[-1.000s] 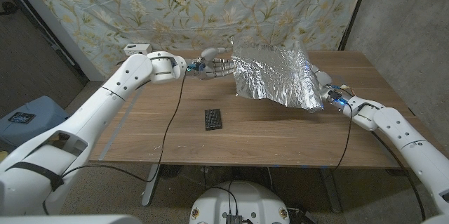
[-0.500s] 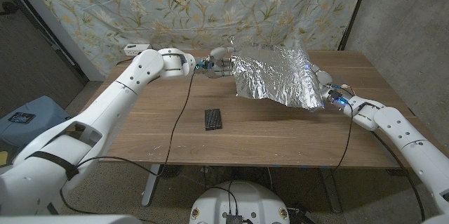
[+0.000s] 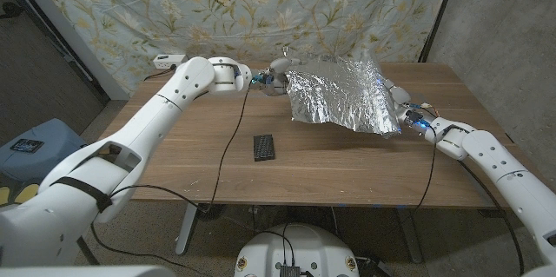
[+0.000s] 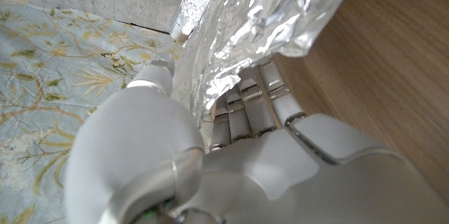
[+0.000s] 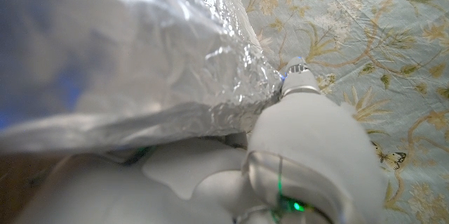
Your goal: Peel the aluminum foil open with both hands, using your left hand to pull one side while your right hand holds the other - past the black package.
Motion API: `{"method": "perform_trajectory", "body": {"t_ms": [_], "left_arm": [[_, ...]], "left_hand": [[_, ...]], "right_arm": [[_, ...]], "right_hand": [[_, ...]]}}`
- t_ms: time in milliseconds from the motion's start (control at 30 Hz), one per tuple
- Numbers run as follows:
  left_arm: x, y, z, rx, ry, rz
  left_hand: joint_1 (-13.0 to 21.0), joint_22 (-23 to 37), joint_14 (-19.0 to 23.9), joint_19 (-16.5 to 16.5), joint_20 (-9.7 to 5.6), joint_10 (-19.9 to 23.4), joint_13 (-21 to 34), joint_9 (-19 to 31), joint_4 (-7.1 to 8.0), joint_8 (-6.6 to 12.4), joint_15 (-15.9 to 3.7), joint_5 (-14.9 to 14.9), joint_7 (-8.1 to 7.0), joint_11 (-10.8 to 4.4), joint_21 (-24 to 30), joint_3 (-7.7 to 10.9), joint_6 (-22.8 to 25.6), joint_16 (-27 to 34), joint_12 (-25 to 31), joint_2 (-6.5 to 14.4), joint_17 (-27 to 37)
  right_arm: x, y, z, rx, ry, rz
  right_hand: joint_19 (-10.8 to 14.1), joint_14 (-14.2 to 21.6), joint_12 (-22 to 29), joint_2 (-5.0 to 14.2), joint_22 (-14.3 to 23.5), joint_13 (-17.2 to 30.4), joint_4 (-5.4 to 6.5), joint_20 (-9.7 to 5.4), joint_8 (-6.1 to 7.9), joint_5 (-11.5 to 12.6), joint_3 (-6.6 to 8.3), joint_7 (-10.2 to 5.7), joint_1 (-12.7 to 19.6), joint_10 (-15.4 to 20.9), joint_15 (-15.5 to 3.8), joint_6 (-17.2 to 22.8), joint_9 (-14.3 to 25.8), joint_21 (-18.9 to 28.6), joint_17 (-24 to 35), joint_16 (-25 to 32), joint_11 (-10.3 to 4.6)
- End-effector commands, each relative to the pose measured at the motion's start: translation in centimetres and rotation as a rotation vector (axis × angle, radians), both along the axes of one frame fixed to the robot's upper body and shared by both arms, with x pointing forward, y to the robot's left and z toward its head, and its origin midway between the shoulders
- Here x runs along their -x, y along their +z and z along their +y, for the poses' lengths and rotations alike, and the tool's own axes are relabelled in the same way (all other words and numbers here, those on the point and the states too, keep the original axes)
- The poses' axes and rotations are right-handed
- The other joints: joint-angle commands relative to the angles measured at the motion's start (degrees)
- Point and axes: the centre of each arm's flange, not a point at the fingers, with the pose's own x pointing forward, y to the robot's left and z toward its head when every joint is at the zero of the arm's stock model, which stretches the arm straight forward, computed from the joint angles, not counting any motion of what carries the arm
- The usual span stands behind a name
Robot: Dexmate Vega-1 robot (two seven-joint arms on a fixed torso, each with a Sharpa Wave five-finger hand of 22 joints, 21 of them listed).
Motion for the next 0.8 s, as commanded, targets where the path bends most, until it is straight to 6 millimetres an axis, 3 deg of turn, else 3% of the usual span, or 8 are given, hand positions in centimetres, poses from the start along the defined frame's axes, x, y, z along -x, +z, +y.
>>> {"method": "perform_trajectory", "body": {"t_ms": [33, 133, 300, 367, 533, 800], "left_arm": [[-0.52, 0.03, -1.67, -0.018, -0.001, 0.013], [-0.58, -0.07, -1.75, -0.015, 0.02, 0.016], [-0.64, -0.11, -1.83, -0.033, 0.034, 0.016], [-0.59, -0.12, -1.83, -0.027, 0.031, 0.014], [-0.49, -0.17, -1.7, -0.021, 0.04, 0.012], [-0.25, -0.3, -1.41, -0.011, 0.039, 0.007]], "left_hand": [[3.05, 0.31, 3.23, 2.84, -1.32, 4.15, 1.08, 0.06, -1.63, 0.77, -2.31, 1.04, 0.07, -2.89, 0.45, 0.92, 2.65, 2.64, 2.08, 1.03, 1.48], [5.85, 0.41, 6.15, 5.27, -2.81, 7.06, 2.18, 0.11, -2.41, 0.78, -4.63, 1.67, -0.28, -4.53, 1.26, 2.14, 4.56, 4.19, 4.01, 1.64, 1.98], [10.19, 0.53, 9.56, 7.37, -4.2, 10.16, 4.22, 0.22, -2.82, 1.12, -6.09, 2.3, -1.18, -6.07, 2.36, 3.45, 8.09, 5.96, 6.91, 2.17, 2.84], [11.68, 0.6, 11.45, 8.21, -4.94, 12.17, 5.41, 0.29, -2.77, 0.94, -6.75, 2.42, -1.48, -7.7, 2.95, 3.74, 8.91, 6.53, 8.74, 2.11, 2.89], [14.27, 0.7, 12.74, 9.11, -5.71, 12.67, 7.27, 0.45, -2.97, 0.95, -7.56, 2.49, -1.78, -8.22, 3.84, 3.98, 10.58, 6.84, 10.67, 1.66, 3.24], [15.16, 0.74, 13.12, 9.17, -6.07, 12.82, 7.79, 0.55, -2.77, 0.82, -7.72, 2.46, -1.9, -8.37, 4.23, 3.83, 11.1, 6.9, 11.4, 1.35, 3.49]], "right_arm": [[-0.13, 0.16, -0.08, 0.01, -0.002, 0.002], [-0.16, 0.14, -0.06, 0.011, 0.0, 0.003], [-0.2, 0.13, -0.03, 0.013, 0.003, 0.002], [-0.21, 0.09, -0.03, 0.013, 0.003, 0.005], [-0.24, 0.0, 0.0, 0.013, 0.003, 0.008], [-0.16, -0.06, 0.0, 0.012, 0.002, 0.008]], "right_hand": [[0.28, 0.48, 0.3, 0.53, 0.07, 0.14, 0.02, 0.02, -0.03, -0.01, -0.26, -0.11, 0.14, -0.07, 0.14, 0.59, 0.11, -0.21, 0.22, -0.17, 0.37], [0.31, 0.5, 0.31, 0.68, 0.07, 0.13, 0.04, 0.05, -0.05, -0.02, -0.24, -0.09, 0.17, 0.0, 0.29, 0.59, 0.13, -0.28, 0.26, -0.2, 0.57], [0.43, 0.55, 0.34, 0.75, 0.07, 0.17, -0.02, 0.07, -0.07, -0.05, -0.23, -0.03, 0.3, 0.01, 0.26, 0.61, 0.15, -0.33, 0.31, -0.23, 0.47], [0.48, 0.53, 0.38, 0.81, 0.08, 0.25, 0.01, 0.08, -0.07, -0.07, -0.25, 0.02, 0.28, 0.02, 0.22, 0.64, 0.16, -0.37, 0.36, -0.24, 0.56], [0.43, 0.53, 0.29, 0.9, 0.08, 0.12, 0.08, 0.08, -0.12, -0.15, -0.32, -0.04, 0.18, 0.0, 0.22, 0.6, 0.18, -0.52, 0.4, -0.32, 0.43], [0.27, 0.28, 0.12, 0.83, 0.08, 0.15, 0.22, 0.17, -0.23, -0.26, -0.54, -0.05, -0.11, -0.42, 0.41, 0.44, 0.22, -0.76, 0.43, -0.54, 0.84]]}}
